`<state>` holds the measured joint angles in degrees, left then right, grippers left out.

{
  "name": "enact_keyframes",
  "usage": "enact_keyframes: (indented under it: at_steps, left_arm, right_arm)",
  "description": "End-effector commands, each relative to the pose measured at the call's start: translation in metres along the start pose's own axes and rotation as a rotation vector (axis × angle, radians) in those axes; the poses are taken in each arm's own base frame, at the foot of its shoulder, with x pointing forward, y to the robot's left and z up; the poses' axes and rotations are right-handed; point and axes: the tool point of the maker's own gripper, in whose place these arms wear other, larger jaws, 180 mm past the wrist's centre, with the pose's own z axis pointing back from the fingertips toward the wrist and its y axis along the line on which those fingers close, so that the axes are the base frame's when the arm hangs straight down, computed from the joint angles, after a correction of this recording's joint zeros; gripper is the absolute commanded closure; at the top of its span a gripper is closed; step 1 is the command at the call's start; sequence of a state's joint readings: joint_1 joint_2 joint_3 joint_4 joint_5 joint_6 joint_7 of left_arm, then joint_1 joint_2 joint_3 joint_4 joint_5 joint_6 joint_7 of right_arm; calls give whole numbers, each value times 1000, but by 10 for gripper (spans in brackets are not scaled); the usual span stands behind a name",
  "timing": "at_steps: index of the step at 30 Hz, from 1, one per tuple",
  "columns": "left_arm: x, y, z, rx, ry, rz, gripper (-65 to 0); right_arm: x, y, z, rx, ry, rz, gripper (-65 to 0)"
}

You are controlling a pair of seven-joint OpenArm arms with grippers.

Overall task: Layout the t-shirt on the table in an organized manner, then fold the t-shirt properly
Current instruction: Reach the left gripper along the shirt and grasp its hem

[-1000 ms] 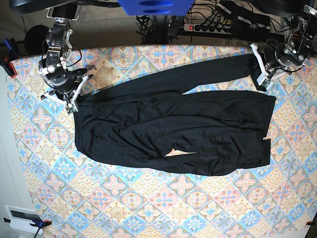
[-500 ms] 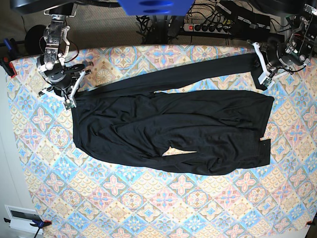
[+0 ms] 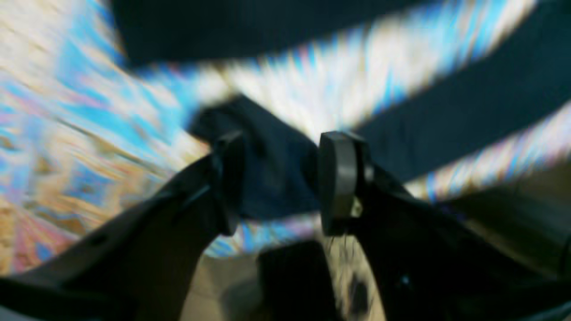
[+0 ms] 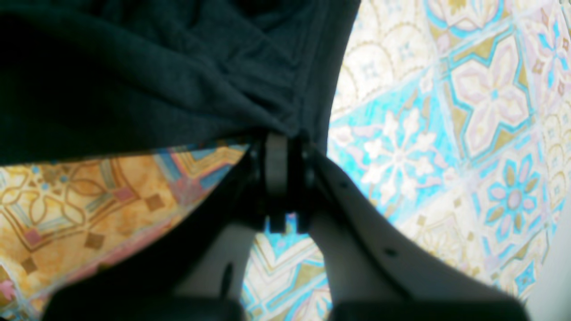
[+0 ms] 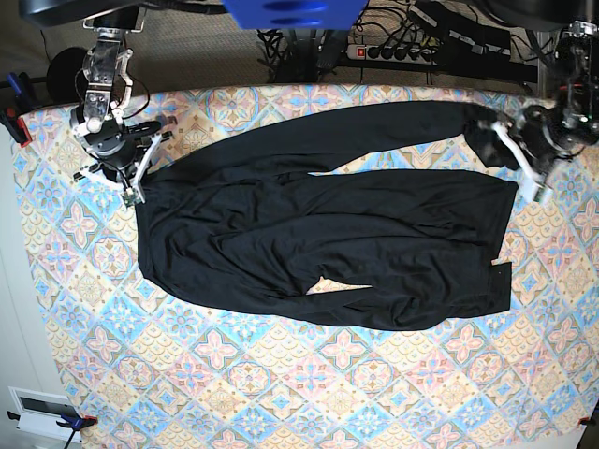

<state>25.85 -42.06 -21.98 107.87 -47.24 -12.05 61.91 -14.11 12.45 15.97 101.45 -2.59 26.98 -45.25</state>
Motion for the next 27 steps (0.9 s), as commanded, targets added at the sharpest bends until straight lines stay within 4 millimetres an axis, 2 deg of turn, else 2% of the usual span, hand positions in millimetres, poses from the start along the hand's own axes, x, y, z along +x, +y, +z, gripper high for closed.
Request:
enact_keyframes:
  at_steps: [1, 4, 8, 12, 18, 22, 27]
  left_arm:
    - [18, 6, 5, 11, -46, 19, -252]
    - [51, 20, 2, 30, -144, 115, -252]
    - [74, 48, -16, 59, -213, 274, -252]
    - [96, 56, -48, 47, -215, 382, -252]
    - [129, 51, -78, -7, -243, 490, -252]
    - [135, 57, -93, 34, -270, 511, -252]
    - [133, 53, -116, 11, -231, 567, -252]
  right_arm:
    - [9, -9, 3, -24, -30, 9, 0]
    - [9, -9, 3, -24, -30, 9, 0]
    - [10, -9, 3, -23, -32, 10, 0]
    - [11, -8, 4, -23, -35, 9, 0]
    - [12, -7, 4, -21, -37, 9, 0]
    - [12, -7, 4, -21, -37, 9, 0]
    - [12, -7, 4, -21, -37, 9, 0]
